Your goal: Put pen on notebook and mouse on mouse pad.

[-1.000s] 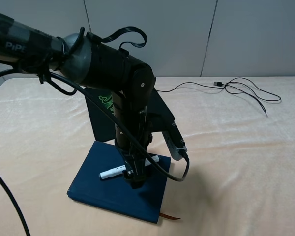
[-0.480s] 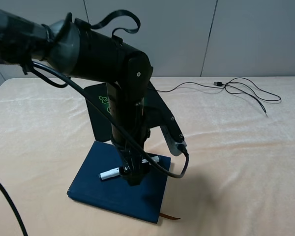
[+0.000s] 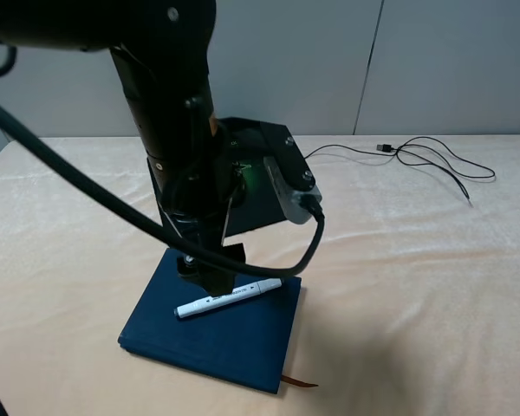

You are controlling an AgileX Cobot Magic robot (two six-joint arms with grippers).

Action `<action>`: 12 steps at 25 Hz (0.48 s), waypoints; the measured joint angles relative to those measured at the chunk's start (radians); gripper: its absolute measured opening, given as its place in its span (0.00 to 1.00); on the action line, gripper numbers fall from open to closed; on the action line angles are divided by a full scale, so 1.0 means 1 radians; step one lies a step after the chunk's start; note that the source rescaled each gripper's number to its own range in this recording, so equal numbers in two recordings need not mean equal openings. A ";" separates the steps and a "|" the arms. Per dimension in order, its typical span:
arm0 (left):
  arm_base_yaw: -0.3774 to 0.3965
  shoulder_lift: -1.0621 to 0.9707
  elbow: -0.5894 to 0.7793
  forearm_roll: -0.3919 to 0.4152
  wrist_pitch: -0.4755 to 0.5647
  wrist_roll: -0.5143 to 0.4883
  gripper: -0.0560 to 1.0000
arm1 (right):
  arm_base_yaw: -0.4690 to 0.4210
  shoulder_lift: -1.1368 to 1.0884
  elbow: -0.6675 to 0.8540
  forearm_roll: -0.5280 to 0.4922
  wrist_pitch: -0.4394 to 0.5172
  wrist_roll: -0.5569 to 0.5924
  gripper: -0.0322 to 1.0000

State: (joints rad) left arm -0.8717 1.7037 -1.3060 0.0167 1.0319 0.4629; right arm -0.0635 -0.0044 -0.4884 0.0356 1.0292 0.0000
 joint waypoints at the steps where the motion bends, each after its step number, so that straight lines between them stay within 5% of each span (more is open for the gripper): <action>1: 0.000 -0.021 0.000 0.000 0.015 -0.004 1.00 | 0.000 0.000 0.000 0.000 0.000 0.000 1.00; 12: 0.000 -0.276 0.000 0.033 0.124 -0.079 1.00 | 0.000 0.000 0.000 0.000 0.000 0.000 1.00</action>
State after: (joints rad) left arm -0.8717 1.4278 -1.3060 0.0498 1.1560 0.3839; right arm -0.0635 -0.0044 -0.4884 0.0356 1.0292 0.0000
